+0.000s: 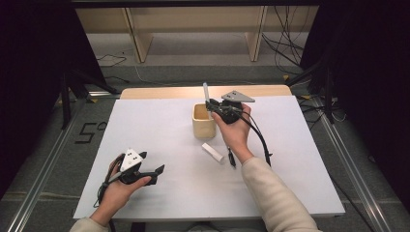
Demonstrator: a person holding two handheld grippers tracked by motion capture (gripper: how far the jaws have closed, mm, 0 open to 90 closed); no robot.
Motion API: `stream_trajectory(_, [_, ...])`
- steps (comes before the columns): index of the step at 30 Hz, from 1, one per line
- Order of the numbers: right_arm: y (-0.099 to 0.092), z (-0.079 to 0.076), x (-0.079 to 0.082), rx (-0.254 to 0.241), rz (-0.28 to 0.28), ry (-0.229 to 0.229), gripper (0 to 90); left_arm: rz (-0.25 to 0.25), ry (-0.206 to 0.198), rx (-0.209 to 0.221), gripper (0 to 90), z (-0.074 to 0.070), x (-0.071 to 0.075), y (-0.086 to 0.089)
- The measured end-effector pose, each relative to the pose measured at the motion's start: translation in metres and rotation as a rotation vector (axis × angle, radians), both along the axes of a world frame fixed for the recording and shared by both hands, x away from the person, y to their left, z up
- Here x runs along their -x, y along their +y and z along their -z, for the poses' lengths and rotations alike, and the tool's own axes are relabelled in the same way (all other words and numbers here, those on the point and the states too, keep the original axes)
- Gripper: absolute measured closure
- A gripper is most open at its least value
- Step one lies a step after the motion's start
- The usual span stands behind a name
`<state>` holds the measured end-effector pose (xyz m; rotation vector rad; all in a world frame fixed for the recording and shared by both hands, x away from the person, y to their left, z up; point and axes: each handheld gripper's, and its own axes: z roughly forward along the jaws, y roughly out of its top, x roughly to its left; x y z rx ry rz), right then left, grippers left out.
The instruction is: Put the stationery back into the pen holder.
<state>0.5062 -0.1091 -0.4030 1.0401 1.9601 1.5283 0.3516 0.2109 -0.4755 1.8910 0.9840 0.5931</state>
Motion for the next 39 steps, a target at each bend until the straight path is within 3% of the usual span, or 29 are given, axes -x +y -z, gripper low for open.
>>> stream_trajectory(7, [-0.009,-0.002,0.002,0.002,-0.007,0.012,66.8,-0.001,-0.001,0.0,16.4,0.0,0.0,0.0])
stream_trajectory(17, [-0.031,-0.008,0.01,-0.027,0.022,0.018,69.9,-0.003,-0.002,0.001,16.4,0.0,0.001,0.0])
stream_trajectory(28, [-0.049,-0.001,0.022,0.073,0.031,0.087,82.9,-0.005,-0.003,-0.001,16.3,0.0,0.001,0.001])
stream_trajectory(33, [-0.056,0.006,0.029,0.134,0.016,0.148,90.0,-0.006,-0.003,-0.001,16.4,0.0,0.001,0.001])
stream_trajectory(38, [-0.061,0.013,0.039,0.187,-0.016,0.213,90.0,-0.008,-0.004,0.0,16.4,0.0,0.001,0.001])
stream_trajectory(39, [-0.064,0.017,0.045,0.204,-0.038,0.243,90.0,-0.006,-0.003,-0.003,16.4,0.0,0.001,0.002])
